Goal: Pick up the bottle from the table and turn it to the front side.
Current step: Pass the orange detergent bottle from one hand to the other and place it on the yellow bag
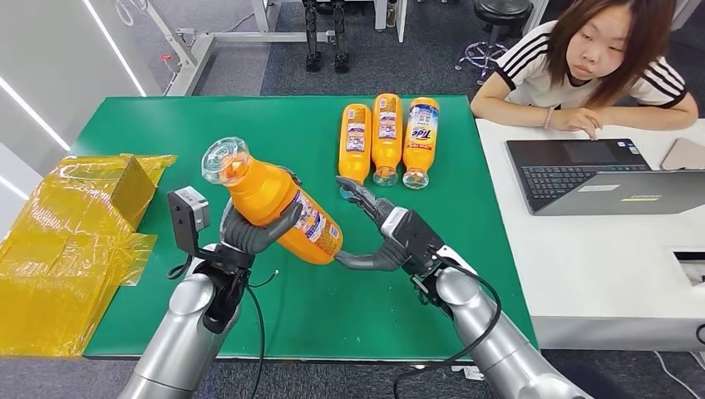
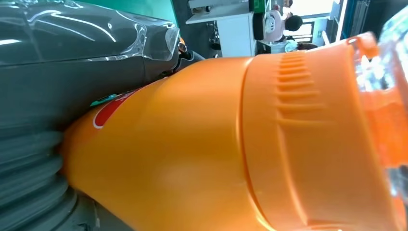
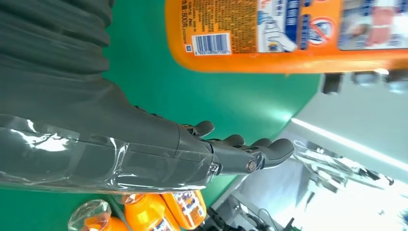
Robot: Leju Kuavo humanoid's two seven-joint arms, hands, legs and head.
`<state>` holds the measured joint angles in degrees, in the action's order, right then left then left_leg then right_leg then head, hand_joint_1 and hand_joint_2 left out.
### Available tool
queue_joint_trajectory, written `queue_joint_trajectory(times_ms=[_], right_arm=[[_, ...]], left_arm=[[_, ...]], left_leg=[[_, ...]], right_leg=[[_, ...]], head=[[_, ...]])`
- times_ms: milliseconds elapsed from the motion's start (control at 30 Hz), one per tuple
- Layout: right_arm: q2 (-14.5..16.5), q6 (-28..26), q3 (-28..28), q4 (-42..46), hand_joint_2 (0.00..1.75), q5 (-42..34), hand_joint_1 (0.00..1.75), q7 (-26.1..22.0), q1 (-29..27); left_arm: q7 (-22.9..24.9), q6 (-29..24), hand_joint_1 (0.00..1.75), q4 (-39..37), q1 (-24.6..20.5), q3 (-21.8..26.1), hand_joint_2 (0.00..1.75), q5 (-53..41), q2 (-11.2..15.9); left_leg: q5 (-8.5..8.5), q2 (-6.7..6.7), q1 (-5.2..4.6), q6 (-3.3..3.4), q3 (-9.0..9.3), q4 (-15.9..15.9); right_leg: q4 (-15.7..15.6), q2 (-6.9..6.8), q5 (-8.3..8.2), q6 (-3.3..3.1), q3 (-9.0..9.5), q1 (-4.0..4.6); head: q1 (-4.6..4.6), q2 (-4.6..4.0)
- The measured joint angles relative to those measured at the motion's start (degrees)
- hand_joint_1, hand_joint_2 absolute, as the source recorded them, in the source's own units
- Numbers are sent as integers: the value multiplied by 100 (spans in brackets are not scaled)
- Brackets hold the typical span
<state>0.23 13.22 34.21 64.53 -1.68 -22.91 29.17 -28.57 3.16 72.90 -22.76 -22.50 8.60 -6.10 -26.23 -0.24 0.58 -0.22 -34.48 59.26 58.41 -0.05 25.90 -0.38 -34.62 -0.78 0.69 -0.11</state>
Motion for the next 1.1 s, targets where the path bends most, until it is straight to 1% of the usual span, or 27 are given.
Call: queue_joint_trajectory(times_ms=[233,467,533,600,700,767,833,900,1033,1100], right_arm=[[-192,-234,-305,1022,175,128,0,-104,-761],[-220,-413,-516,1743,175,382,0,-156,-1269],[-220,-408,-557,1882,175,437,0,-158,-1354],[-220,-393,-597,2015,175,509,0,-161,-1423],[-220,-383,-669,2204,175,634,0,-156,-1526],[-220,-395,-723,2326,175,720,0,-147,-1608],[-220,-403,-799,2447,175,781,0,-137,-1701],[-220,-403,-885,2540,175,815,0,-129,-1781],[-220,-397,-979,2639,175,833,0,-129,-1858],[-222,-389,-1008,2674,175,831,0,-140,-1882]], left_arm=[[-145,-156,175,30,97,3,175,-186,87],[-249,-248,175,30,159,3,175,-341,118],[-307,-391,175,30,161,3,175,-571,123],[-383,-777,175,34,159,3,175,-1148,139],[-391,-1527,175,107,149,3,175,-2430,215],[-228,-2010,175,221,116,3,175,-3513,328],[-6,-2399,175,358,47,8,175,-4575,504],[127,-2552,175,486,-15,31,175,-5125,683],[217,-2621,175,645,-43,60,175,-5439,887],[376,-2771,175,698,-49,62,175,-5880,1019]], left_leg=[[-1,-2,2,0,-1,-2],[-1,-2,1,0,-1,-2],[-1,-2,1,1,-1,-2],[-1,-1,0,1,0,-2],[0,-1,1,0,0,-2],[0,-1,1,0,0,-2],[0,-1,2,0,0,-2],[0,-1,2,0,0,-3],[0,-1,2,0,0,-4],[0,2,2,0,0,-4]], right_leg=[[0,-2,2,1,-1,1],[0,-2,2,1,0,1],[0,-2,2,1,0,1],[0,-1,1,1,0,0],[0,-1,1,1,0,1],[1,-1,1,1,-1,1],[2,-1,2,0,-1,1],[2,-1,2,0,-1,2],[2,0,2,0,-1,2],[2,2,2,0,-1,2]], head=[[1,0],[1,0],[1,0],[1,0],[1,0],[1,0],[1,0],[1,0],[1,0],[-1,0]])
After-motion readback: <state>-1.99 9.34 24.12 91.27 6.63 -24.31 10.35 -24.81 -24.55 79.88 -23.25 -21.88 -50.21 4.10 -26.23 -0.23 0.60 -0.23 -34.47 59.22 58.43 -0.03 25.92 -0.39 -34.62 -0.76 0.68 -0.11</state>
